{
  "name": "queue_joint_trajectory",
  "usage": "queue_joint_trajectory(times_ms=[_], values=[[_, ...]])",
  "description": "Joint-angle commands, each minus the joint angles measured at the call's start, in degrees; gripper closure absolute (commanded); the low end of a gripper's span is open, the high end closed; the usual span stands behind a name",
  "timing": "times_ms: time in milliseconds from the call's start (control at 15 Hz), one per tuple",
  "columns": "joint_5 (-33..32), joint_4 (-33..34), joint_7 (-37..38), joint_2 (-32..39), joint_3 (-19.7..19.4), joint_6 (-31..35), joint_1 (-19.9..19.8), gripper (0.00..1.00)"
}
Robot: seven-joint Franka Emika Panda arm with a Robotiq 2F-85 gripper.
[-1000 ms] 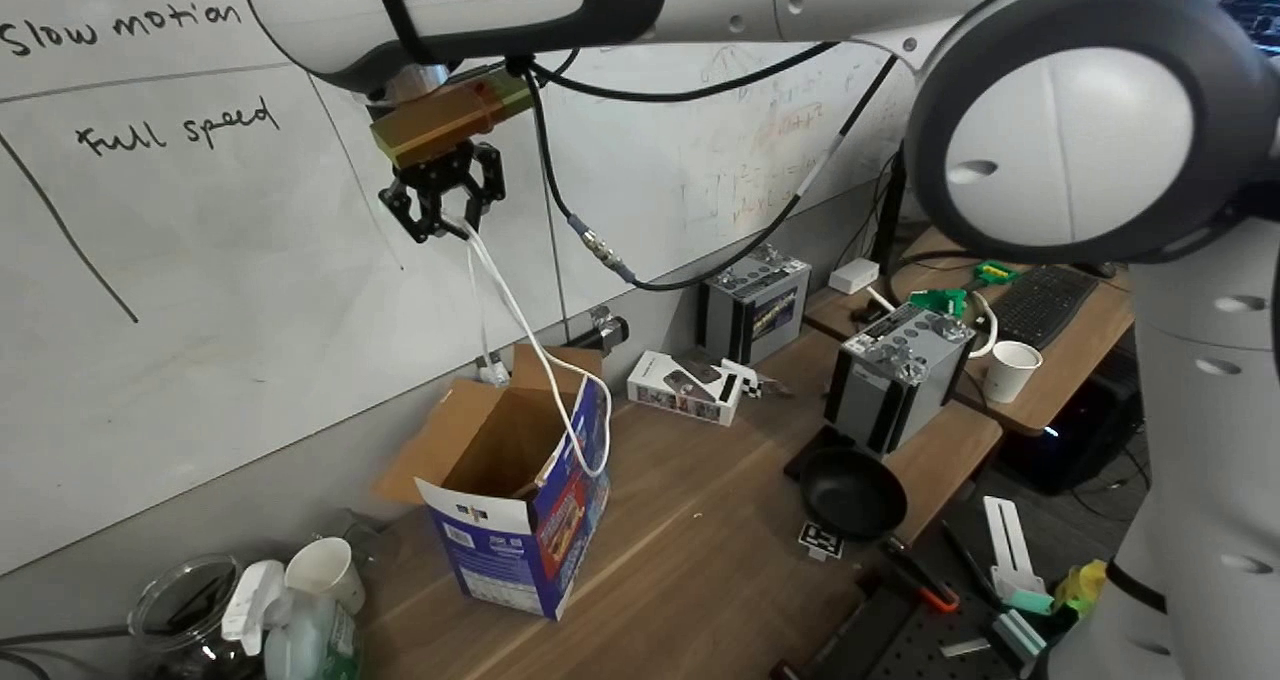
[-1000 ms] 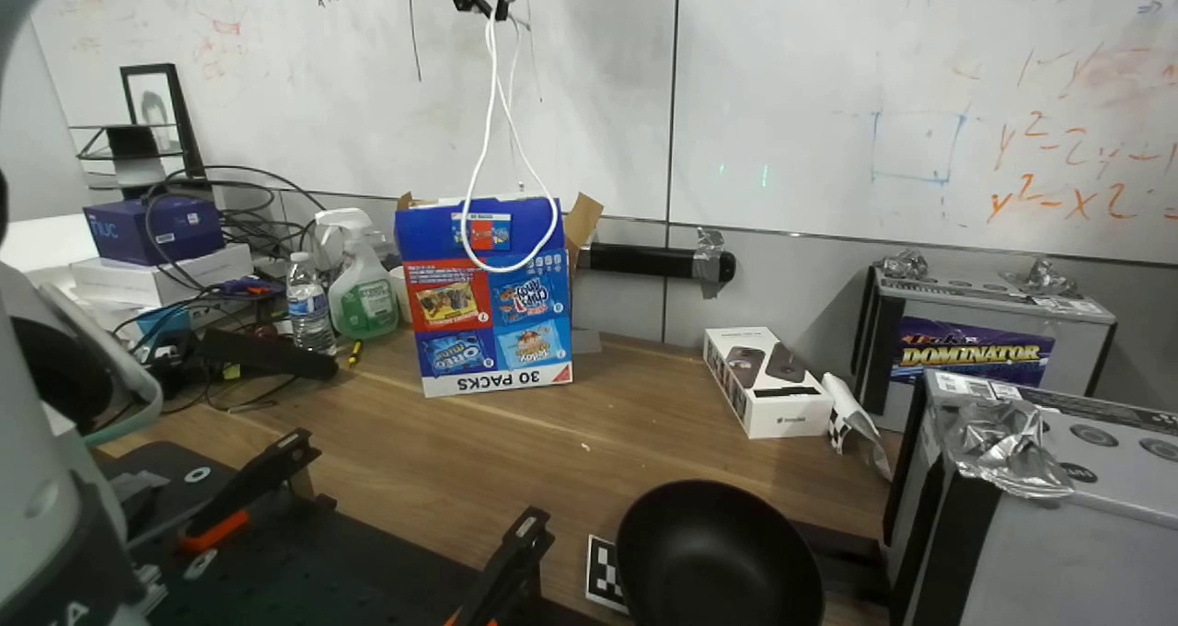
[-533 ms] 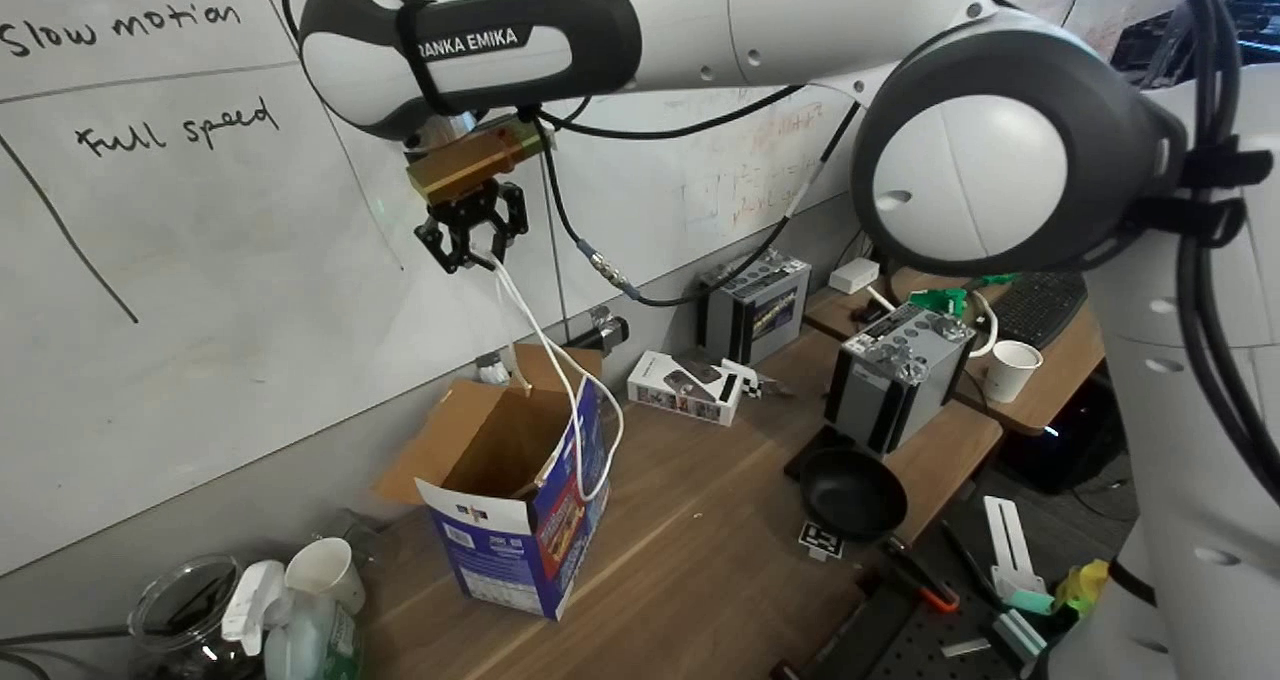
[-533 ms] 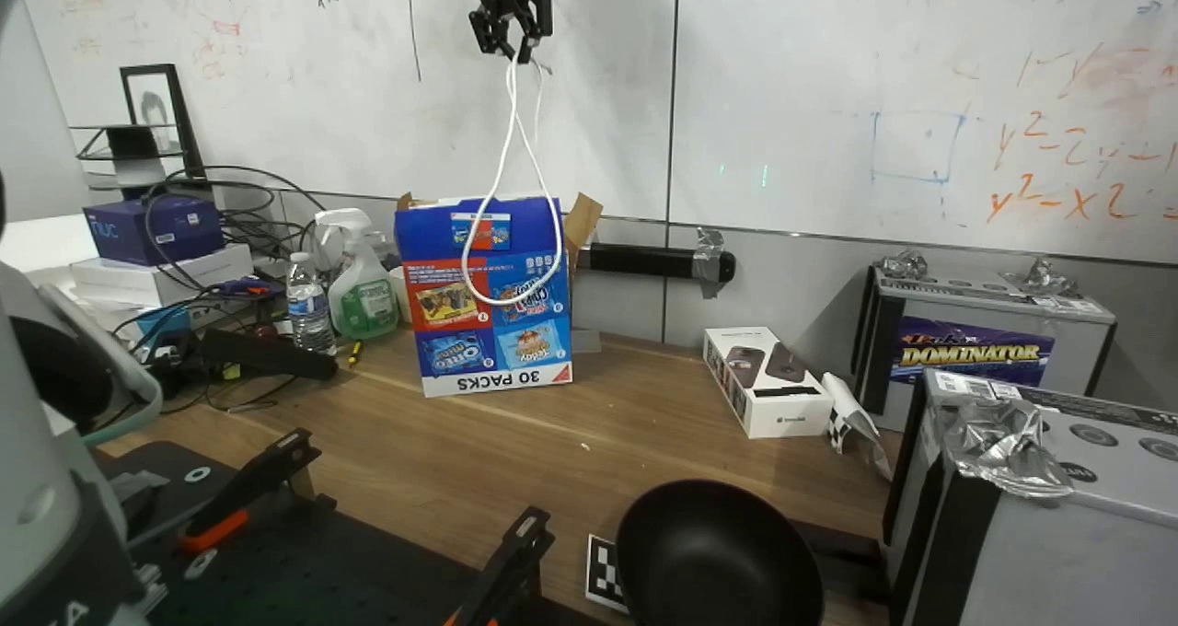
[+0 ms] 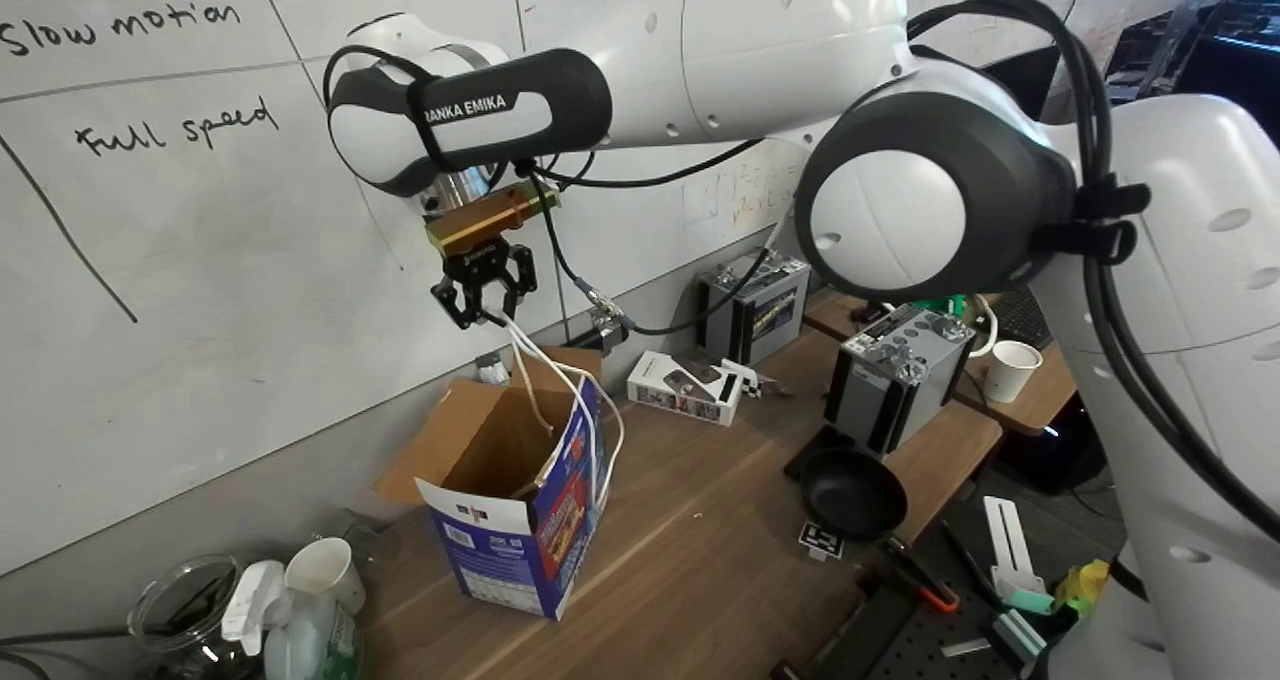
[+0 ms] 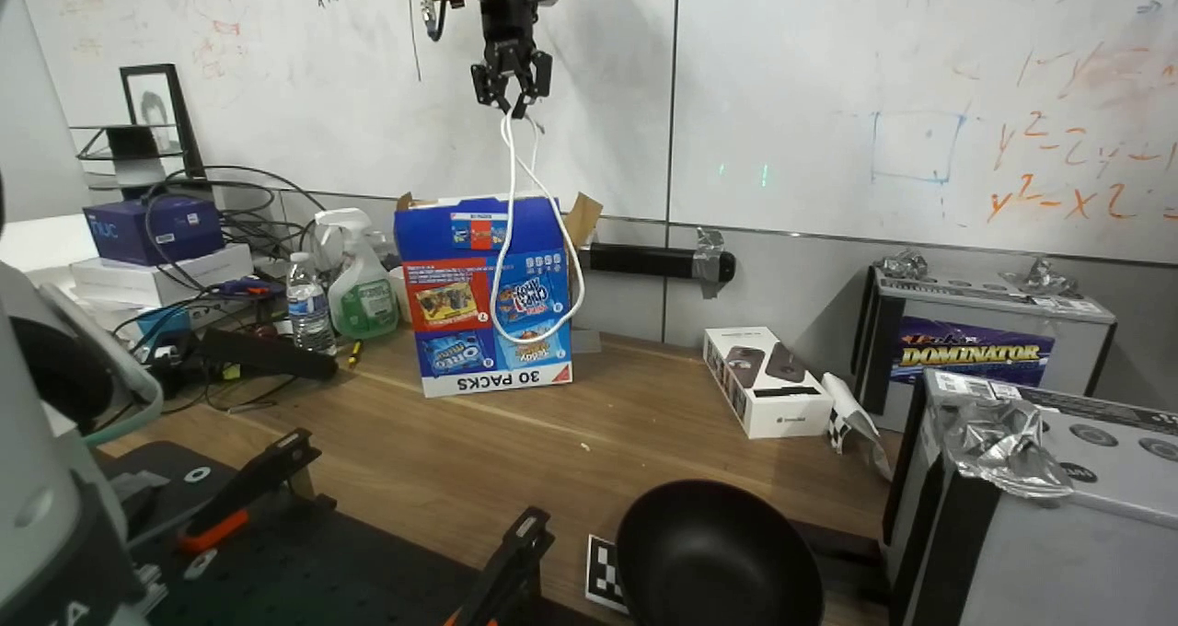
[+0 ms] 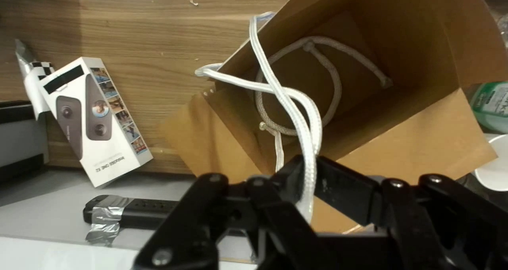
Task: Pick the ropes and put them in the box
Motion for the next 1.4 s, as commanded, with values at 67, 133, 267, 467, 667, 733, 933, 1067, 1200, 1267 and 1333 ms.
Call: queue_joint_trajectory(times_ms=[67,133,267,467,667,733,933,1067,1200,1267,1333], values=[[4.1,5.1,-3.1,3.4,-0.5,-3.3,1.0,0.96],[4.6,5.6,-3.4,4.1,-0.5,-3.7,1.1,0.96],[5.2,7.0,-3.4,6.0,-0.7,-5.5,1.7,0.96],[5.5,8.8,-3.6,8.8,-0.9,-8.1,2.2,0.95],[5.8,10.8,-3.3,11.0,-1.0,-10.5,2.5,0.63],[5.8,11.2,-3.2,11.4,-1.0,-10.9,2.6,0.63],[6.0,13.0,-3.3,12.6,-1.1,-12.5,2.7,0.42],[5.9,14.1,-3.2,13.1,-1.2,-13.5,2.7,0.27],[4.3,13.4,-2.6,12.2,0.0,-13.5,2.0,0.11],[3.9,13.2,-2.3,11.6,-0.2,-13.7,2.1,0.05],[3.5,12.4,-2.1,10.3,-0.5,-13.6,2.0,0.0]])
